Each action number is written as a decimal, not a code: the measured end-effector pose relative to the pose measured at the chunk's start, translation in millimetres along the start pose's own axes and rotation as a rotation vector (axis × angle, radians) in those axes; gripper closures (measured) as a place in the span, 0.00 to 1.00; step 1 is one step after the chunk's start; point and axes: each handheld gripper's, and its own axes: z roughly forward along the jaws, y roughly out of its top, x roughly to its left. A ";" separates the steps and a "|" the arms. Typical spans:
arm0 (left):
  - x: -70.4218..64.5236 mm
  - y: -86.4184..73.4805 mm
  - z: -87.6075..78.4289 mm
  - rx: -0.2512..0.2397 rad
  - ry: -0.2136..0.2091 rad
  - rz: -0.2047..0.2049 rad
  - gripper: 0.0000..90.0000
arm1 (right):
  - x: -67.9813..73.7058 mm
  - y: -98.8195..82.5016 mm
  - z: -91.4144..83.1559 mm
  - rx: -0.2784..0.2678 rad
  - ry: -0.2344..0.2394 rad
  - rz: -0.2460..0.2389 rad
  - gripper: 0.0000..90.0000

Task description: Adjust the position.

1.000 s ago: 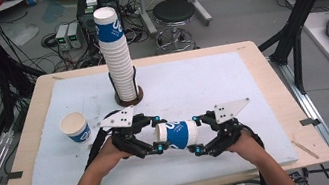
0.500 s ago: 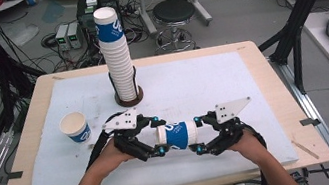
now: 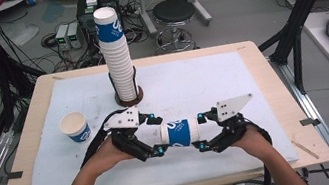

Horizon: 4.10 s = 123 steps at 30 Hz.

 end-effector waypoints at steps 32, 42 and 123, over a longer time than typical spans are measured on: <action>5.0 14.5 36.7 0.373 -0.005 0.016 0.20 | 10.1 54.5 26.3 0.442 -0.067 -0.259 0.30; 4.2 10.7 44.8 0.443 -0.043 0.005 0.25 | 14.9 57.3 38.5 0.525 -0.064 -0.289 0.30; 26.3 -45.0 13.3 -0.136 0.162 -0.044 0.28 | -15.5 -42.0 -57.4 0.015 -0.535 0.231 0.21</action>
